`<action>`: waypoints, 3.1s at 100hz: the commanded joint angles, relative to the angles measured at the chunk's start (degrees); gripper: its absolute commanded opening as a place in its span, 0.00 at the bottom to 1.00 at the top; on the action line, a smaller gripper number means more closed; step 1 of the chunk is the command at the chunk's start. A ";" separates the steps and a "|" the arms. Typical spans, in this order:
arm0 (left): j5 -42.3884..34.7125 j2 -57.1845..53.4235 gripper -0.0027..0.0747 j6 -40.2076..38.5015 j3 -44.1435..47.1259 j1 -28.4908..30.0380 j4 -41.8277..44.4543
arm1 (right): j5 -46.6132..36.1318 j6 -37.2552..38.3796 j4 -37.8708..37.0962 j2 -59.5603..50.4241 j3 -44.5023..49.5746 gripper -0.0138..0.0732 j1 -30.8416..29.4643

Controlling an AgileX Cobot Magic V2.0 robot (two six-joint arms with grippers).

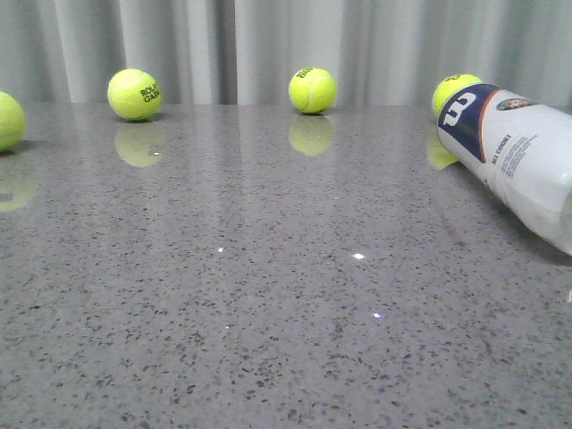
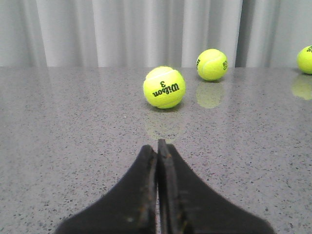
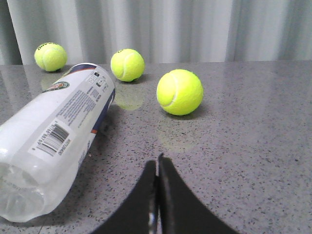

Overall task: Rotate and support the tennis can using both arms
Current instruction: 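Move the right gripper down over the lying white Wilson can, then grasp the can with the right gripper and drag it toward the table center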

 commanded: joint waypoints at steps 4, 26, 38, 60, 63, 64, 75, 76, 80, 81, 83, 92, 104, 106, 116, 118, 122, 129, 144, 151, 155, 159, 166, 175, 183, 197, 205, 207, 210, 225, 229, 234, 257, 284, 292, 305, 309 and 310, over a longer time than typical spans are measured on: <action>-4.35 -2.24 0.01 -0.43 2.72 -0.30 -0.54 | -4.46 -0.59 0.05 -1.34 -1.13 0.08 -0.29; -4.35 -2.24 0.01 -0.43 2.72 -0.30 -0.54 | -4.46 -0.59 0.05 -1.34 -1.13 0.08 -0.29; -4.35 -2.24 0.01 -0.43 2.72 -0.30 -0.54 | -4.46 -0.59 0.05 -1.34 -1.13 0.08 -0.29; -4.35 -2.24 0.01 -0.43 2.72 -0.30 -0.54 | -4.46 -0.59 0.05 -1.34 -1.13 0.08 -0.29; -4.35 -2.24 0.01 -0.43 2.72 -0.30 -0.54 | -4.46 -0.59 0.05 -1.34 -1.13 0.08 -0.29; -4.35 -2.24 0.01 -0.43 2.72 -0.30 -0.54 | -4.46 -0.59 0.05 -1.34 -1.13 0.08 -0.29; -4.35 -2.24 0.01 -0.43 2.72 -0.30 -0.54 | -4.46 -0.59 0.05 -1.27 -1.13 0.08 -0.29; -4.35 -2.24 0.01 -0.43 2.72 -0.30 -0.54 | -4.46 -0.59 0.05 -1.27 -1.13 0.08 -0.29; -4.35 -2.24 0.01 -0.43 2.72 -0.30 -0.54 | -4.46 -0.59 0.05 -1.27 -1.13 0.08 -0.29; -4.35 -2.24 0.01 -0.43 2.72 -0.30 -0.54 | -4.46 -0.59 0.05 -1.27 -1.13 0.08 -0.29; -4.35 -2.24 0.01 -0.43 2.72 -0.30 -0.54 | -4.46 -0.59 0.05 -1.27 -1.13 0.08 -0.29; -4.35 -2.24 0.01 -0.43 2.72 -0.30 -0.54 | -4.46 -0.59 0.05 -0.96 -1.34 0.08 -0.29; -4.35 -2.24 0.01 -0.43 2.72 -0.30 -0.54 | 0.65 -0.59 0.05 1.29 -4.23 0.08 -0.29; -4.35 -2.24 0.01 -0.43 2.72 -0.30 -0.54 | 2.12 -0.59 0.05 1.97 -5.07 0.08 -0.29; -4.35 -2.24 0.01 -0.43 2.72 -0.30 -0.54 | 8.10 -0.59 0.05 6.56 -9.77 0.08 -0.29; -4.35 -2.24 0.01 -0.43 2.72 -0.30 -0.54 | 8.87 -0.59 0.05 7.69 -11.19 0.08 -0.29; -4.35 -2.24 0.01 -0.43 2.72 -0.30 -0.54 | 9.55 -0.59 0.05 9.70 -12.99 0.08 -0.29; -4.35 -2.24 0.01 -0.43 2.72 -0.30 -0.54 | 10.06 -0.59 0.05 14.06 -16.54 0.08 -0.22; -4.35 -2.24 0.01 -0.43 2.72 -0.30 -0.54 | 14.47 -0.59 0.05 23.71 -24.28 0.08 -0.22; -4.35 -2.24 0.01 -0.43 2.72 -0.30 -0.54 | 17.47 -0.59 0.20 27.69 -28.07 0.08 -0.22; -4.35 -2.24 0.01 -0.43 2.72 -0.30 -0.54 | 18.73 -0.59 0.41 29.67 -30.23 0.08 -0.22; -4.35 -2.24 0.01 -0.43 2.72 -0.30 -0.54 | 19.68 -0.59 0.41 32.45 -32.75 0.08 -0.22; -4.35 -2.24 0.01 -0.43 2.72 -0.30 -0.54 | 21.30 -0.59 0.41 36.01 -36.06 0.08 -0.22; -4.35 -2.24 0.01 -0.43 2.72 -0.30 -0.54 | 25.65 -0.59 0.73 41.35 -41.77 0.09 -0.22; -4.35 -2.24 0.01 -0.43 2.72 -0.30 -0.54 | 30.49 -0.59 2.00 45.56 -46.65 0.16 0.04; -4.35 -2.24 0.01 -0.43 2.72 -0.30 -0.54 | 35.19 -0.59 4.63 51.82 -53.10 0.54 2.29; -4.35 -2.24 0.01 -0.43 2.72 -0.30 -0.54 | 36.32 -0.59 5.49 54.58 -55.93 0.84 4.10; -4.35 -2.24 0.01 -0.43 2.72 -0.30 -0.54 | 36.73 -0.59 5.77 55.26 -56.63 0.91 4.82; -4.35 -2.24 0.01 -0.43 2.72 -0.30 -0.54 | 37.38 -0.59 5.98 56.20 -57.61 0.93 5.38; -4.35 -2.24 0.01 -0.43 2.72 -0.30 -0.54 | 40.41 1.55 8.82 61.40 -62.14 0.89 8.80; -4.35 -2.24 0.01 -0.43 2.72 -0.30 -0.54 | 41.16 2.85 9.83 62.92 -63.17 0.89 9.50; -4.35 -2.24 0.01 -0.43 2.72 -0.30 -0.54 | 42.25 4.61 10.73 64.80 -64.31 0.89 10.11; -4.35 -2.24 0.01 -0.43 2.72 -0.30 -0.54 | 43.59 8.20 11.24 73.87 -66.26 0.89 10.52; -4.35 -2.24 0.01 -0.43 2.72 -0.30 -0.54 | 42.69 8.20 11.24 83.77 -66.26 0.89 10.52; -4.35 -2.24 0.01 -0.43 2.72 -0.30 -0.54 | 42.44 8.20 11.24 85.67 -66.26 0.89 10.64; -4.35 -2.24 0.01 -0.43 2.72 -0.30 -0.54 | 42.68 8.20 11.24 86.50 -66.26 0.72 10.78; -4.35 -2.24 0.01 -0.43 2.72 -0.30 -0.54 | 42.68 8.20 11.24 86.50 -66.26 0.64 10.78; -4.35 -2.24 0.01 -0.43 2.72 -0.30 -0.54 | 42.68 8.20 11.24 86.50 -66.26 0.61 10.78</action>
